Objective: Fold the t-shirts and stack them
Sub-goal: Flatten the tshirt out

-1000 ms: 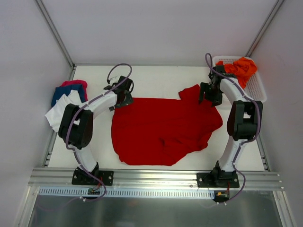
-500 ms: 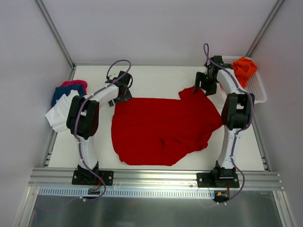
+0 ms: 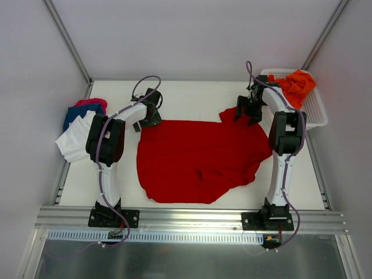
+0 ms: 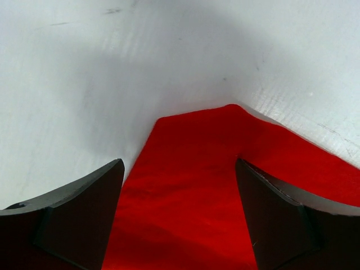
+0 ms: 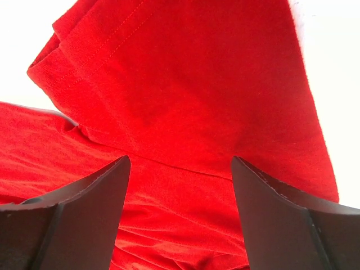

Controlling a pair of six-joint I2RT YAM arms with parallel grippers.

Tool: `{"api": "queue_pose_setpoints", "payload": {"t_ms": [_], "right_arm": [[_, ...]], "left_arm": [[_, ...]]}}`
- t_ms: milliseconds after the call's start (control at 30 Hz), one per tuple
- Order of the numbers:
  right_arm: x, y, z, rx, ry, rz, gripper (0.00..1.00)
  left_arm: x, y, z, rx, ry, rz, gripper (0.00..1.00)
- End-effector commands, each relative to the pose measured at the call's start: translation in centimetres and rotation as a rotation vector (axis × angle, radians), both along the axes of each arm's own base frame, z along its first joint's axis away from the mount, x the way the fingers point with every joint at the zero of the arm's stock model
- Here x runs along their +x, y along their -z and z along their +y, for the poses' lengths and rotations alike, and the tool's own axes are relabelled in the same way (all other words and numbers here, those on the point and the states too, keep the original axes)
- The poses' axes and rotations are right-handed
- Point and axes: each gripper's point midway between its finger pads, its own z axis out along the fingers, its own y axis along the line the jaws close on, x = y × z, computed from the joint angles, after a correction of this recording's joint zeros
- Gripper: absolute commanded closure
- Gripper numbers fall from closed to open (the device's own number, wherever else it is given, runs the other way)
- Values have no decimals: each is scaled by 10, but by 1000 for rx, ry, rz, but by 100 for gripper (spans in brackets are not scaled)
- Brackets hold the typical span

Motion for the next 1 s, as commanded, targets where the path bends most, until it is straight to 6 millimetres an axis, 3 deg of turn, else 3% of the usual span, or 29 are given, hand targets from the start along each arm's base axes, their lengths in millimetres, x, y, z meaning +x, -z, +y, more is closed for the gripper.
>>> {"api": "queue_pose_setpoints", "payload": {"t_ms": [0,267,567,867,900,933,967], "right_arm": [[2,-14,4,21,-31,-23,24],[16,-18,-1,-8,-25,-63,24],[31,-5,15,78,-9,-45,23],[25,15,27,104,-42,0,23],[23,18,28,110,-46,7,25],[22,19,29,110,-50,8,28],[22,19,32,113,-59,2,38]], "left_arm": [[7,2,-8,-44,32,21,19],[20,2,-13,-59,54,15,21],[25,4,-12,-92,51,20,23],[29,7,-9,-97,52,24,43],[29,7,-9,-96,53,25,47],[29,6,-8,-91,51,24,58],[29,7,-7,-88,50,25,66]]}}
